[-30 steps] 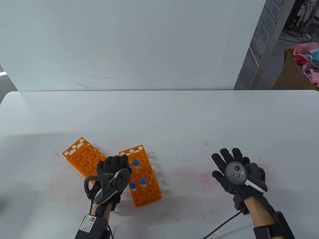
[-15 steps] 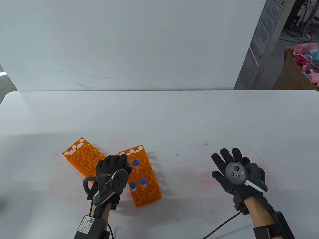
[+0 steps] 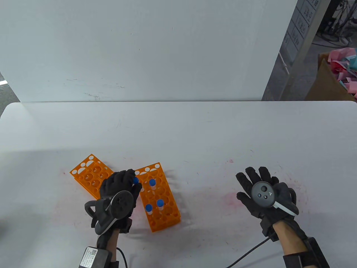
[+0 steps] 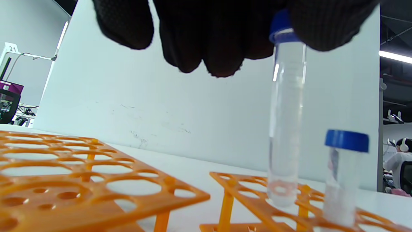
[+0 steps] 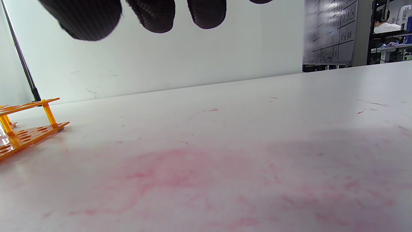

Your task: Transfer 4 test tubes between racks (Left hand only)

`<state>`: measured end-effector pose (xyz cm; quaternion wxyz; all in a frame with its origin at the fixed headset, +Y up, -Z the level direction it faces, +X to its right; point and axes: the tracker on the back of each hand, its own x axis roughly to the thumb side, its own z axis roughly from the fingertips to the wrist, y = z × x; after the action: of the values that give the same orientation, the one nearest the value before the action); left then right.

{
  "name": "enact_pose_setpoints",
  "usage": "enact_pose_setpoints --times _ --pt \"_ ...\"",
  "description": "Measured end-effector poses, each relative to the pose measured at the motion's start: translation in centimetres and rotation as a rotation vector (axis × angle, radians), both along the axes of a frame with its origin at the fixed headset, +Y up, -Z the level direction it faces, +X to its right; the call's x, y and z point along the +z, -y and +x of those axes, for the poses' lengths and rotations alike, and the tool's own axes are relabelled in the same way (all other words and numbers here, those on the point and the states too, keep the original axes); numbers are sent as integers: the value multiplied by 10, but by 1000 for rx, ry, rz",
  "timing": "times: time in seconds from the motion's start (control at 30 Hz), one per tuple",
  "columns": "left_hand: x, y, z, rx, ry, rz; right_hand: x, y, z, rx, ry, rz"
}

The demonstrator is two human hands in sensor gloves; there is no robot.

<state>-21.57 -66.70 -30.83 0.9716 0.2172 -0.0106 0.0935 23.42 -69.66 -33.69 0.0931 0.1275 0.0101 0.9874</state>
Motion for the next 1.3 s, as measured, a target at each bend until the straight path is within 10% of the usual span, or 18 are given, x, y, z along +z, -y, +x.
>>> enact_pose_setpoints --times 1.3 --pt "11 2 -101 198 -346 -13 1 1 -3 -1 -17 -41"
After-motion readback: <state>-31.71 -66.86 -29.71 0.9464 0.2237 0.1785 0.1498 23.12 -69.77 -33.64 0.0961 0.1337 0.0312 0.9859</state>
